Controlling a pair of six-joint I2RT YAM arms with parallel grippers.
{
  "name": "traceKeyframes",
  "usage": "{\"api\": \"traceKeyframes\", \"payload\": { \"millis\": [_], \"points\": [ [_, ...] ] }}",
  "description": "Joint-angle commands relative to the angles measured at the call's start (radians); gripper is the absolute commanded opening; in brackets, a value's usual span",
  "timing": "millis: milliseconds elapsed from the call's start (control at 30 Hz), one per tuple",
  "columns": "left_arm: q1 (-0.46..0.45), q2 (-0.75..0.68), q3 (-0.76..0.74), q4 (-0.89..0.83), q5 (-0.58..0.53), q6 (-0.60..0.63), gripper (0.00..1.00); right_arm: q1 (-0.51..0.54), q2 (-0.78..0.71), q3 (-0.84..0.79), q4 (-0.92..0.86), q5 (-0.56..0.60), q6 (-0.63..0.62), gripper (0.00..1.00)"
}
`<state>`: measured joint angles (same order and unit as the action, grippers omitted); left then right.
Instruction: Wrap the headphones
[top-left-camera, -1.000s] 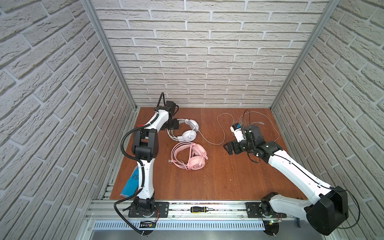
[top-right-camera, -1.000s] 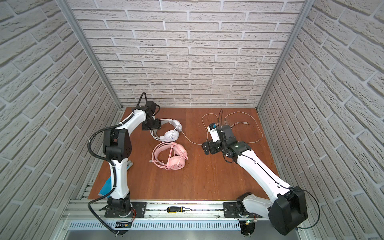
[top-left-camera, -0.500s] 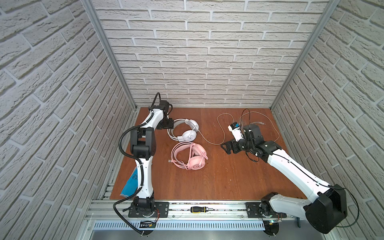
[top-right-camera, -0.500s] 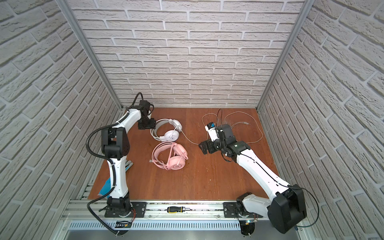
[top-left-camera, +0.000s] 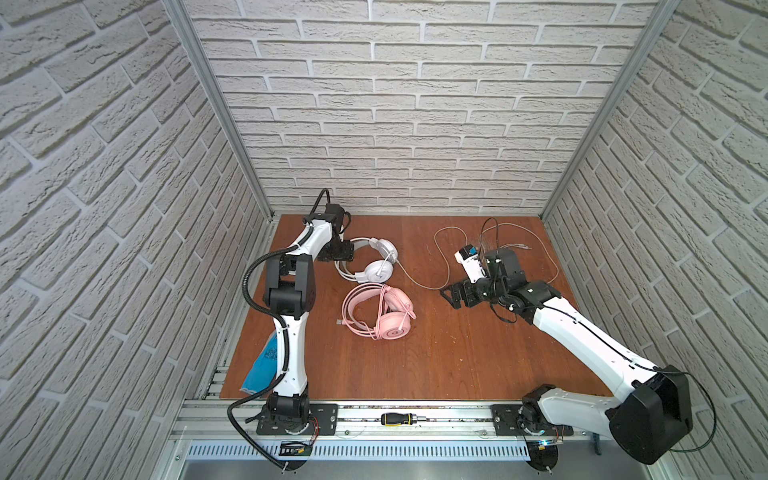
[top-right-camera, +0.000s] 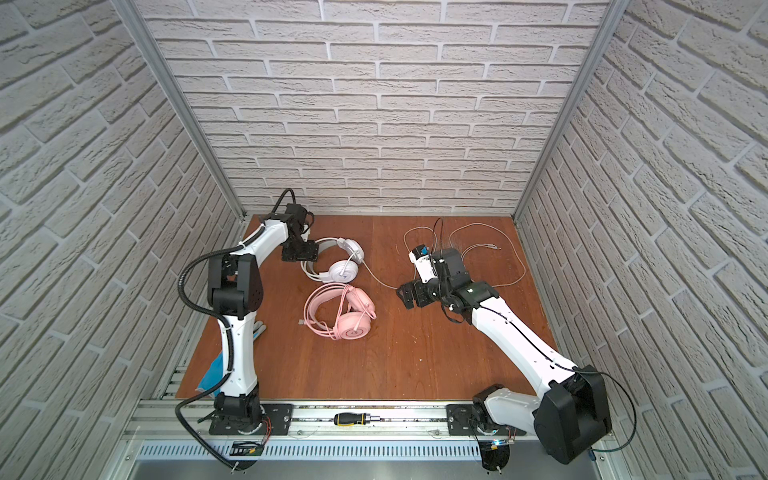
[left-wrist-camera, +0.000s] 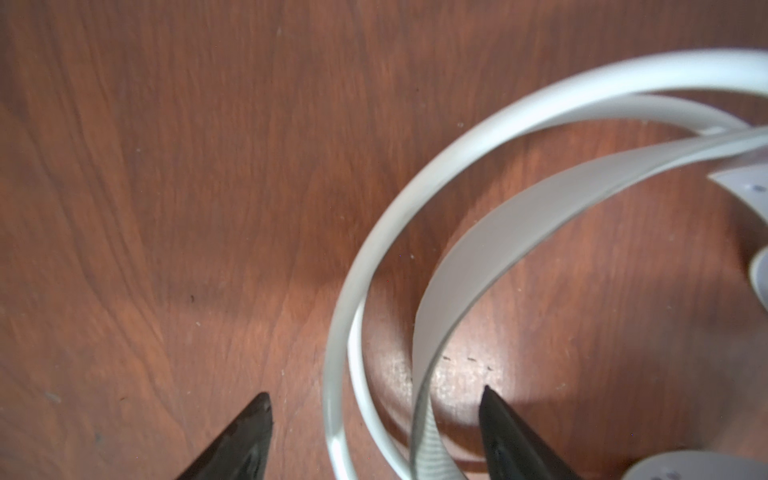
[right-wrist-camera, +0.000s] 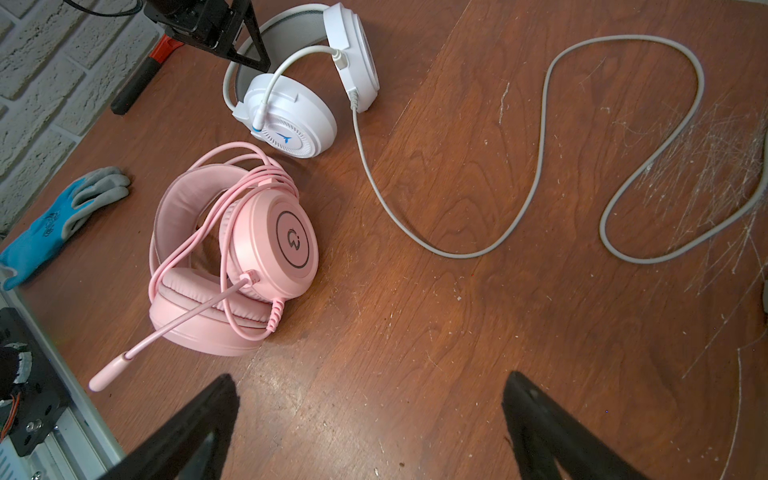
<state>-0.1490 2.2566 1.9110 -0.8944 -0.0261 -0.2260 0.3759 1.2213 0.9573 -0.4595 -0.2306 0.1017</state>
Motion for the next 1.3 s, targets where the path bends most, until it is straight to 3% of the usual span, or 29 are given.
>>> {"api": "traceKeyframes", "payload": {
  "millis": [0, 467, 633, 1000, 1167, 1267],
  "points": [
    [0.002, 0.032, 0.002, -0.009, -0.020, 0.026, 0.76, -0.005, -0.004, 0.017, 0.026, -0.010, 0.009, 1.00],
    [-0.025, 0.081, 0.026, -0.026, -0.064, 0.056, 0.63, -0.005, 0.000, 0.015, 0.024, -0.001, 0.008, 1.00],
    [-0.037, 0.102, 0.026, -0.041, -0.098, 0.051, 0.54, -0.005, 0.000, 0.015, 0.023, 0.001, 0.012, 1.00],
    [-0.031, 0.098, 0.031, -0.015, -0.089, -0.083, 0.27, -0.005, 0.006, 0.029, -0.014, 0.028, -0.009, 1.00],
    [-0.030, 0.089, 0.029, 0.008, -0.051, -0.145, 0.02, -0.005, 0.019, 0.038, -0.039, 0.036, -0.016, 1.00],
    [-0.027, 0.090, 0.042, 0.011, -0.028, -0.180, 0.00, -0.006, 0.028, 0.043, -0.050, 0.035, -0.023, 1.00]
  ]
}}
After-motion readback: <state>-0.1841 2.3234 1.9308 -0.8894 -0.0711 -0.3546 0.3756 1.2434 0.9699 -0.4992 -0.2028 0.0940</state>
